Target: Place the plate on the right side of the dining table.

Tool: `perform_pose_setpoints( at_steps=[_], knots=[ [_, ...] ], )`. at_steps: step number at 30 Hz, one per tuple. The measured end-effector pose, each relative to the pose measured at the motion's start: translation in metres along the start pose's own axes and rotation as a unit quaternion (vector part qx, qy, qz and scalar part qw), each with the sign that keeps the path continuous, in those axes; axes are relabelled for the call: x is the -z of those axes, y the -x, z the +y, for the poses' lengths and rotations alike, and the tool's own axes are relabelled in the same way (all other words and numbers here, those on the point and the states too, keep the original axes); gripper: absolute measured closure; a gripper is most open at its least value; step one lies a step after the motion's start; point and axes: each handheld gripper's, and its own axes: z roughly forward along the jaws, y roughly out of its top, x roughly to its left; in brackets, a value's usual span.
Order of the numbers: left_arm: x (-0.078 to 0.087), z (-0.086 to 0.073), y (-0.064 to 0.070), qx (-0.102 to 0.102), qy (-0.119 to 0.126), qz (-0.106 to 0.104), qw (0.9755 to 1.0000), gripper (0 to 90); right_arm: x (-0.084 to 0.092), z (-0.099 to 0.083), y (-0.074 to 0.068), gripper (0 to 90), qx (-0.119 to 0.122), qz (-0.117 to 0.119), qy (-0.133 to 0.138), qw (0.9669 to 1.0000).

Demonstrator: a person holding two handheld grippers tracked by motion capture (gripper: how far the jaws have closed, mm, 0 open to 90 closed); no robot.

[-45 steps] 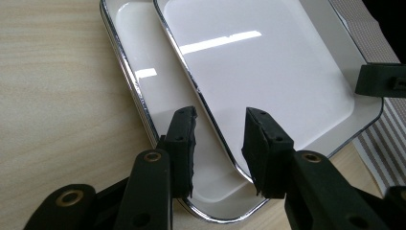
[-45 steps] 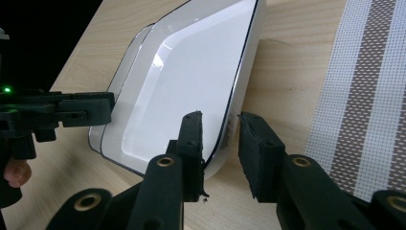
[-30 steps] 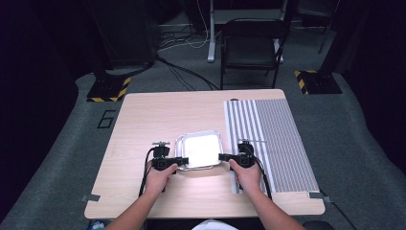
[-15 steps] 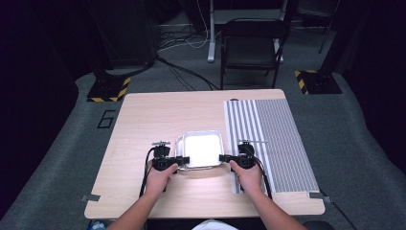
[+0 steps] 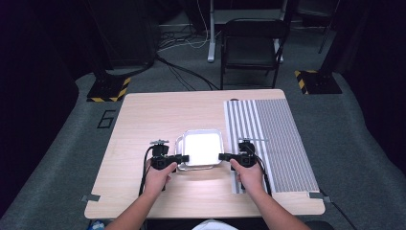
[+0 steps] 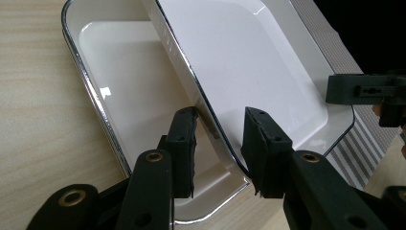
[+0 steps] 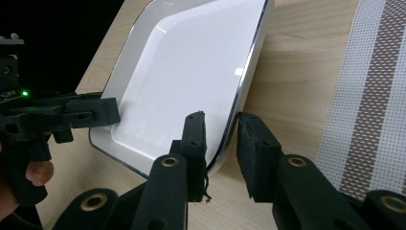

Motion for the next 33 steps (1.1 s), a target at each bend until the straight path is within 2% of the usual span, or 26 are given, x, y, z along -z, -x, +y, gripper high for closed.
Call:
perform_pose_setpoints(
  at_steps=[2,4,5,16,26,27,33],
  knots=[
    [0.003,0.002,0.002,-0.011,0.002,0.000,0.9999,65.2,0.003,0.001,-0.001,73.0,-0.002,0.006,0.003,1.0000],
    [0.003,0.003,0.003,-0.009,0.003,-0.001,1.0000,65.2,0.004,0.002,-0.002,72.9,0.000,0.006,0.004,1.0000],
    [0.005,0.004,0.004,-0.015,0.002,-0.001,0.9999,65.2,0.006,0.003,-0.003,72.9,0.001,0.007,0.004,1.0000],
    [0.009,0.008,0.009,-0.011,0.009,-0.005,0.9999,64.4,0.010,0.006,-0.005,72.5,0.000,0.011,0.003,0.9999],
    [0.010,0.012,0.015,-0.021,0.011,-0.008,0.9997,64.1,0.018,0.011,-0.006,72.3,0.005,0.016,0.008,0.9998],
    [0.011,0.014,0.016,-0.027,0.012,-0.008,0.9995,64.1,0.019,0.012,-0.007,72.3,0.005,0.014,0.010,0.9998],
    [0.011,0.016,0.021,-0.024,0.013,-0.009,0.9996,63.9,0.022,0.013,-0.006,72.2,0.007,0.011,0.013,0.9998]
  ],
)
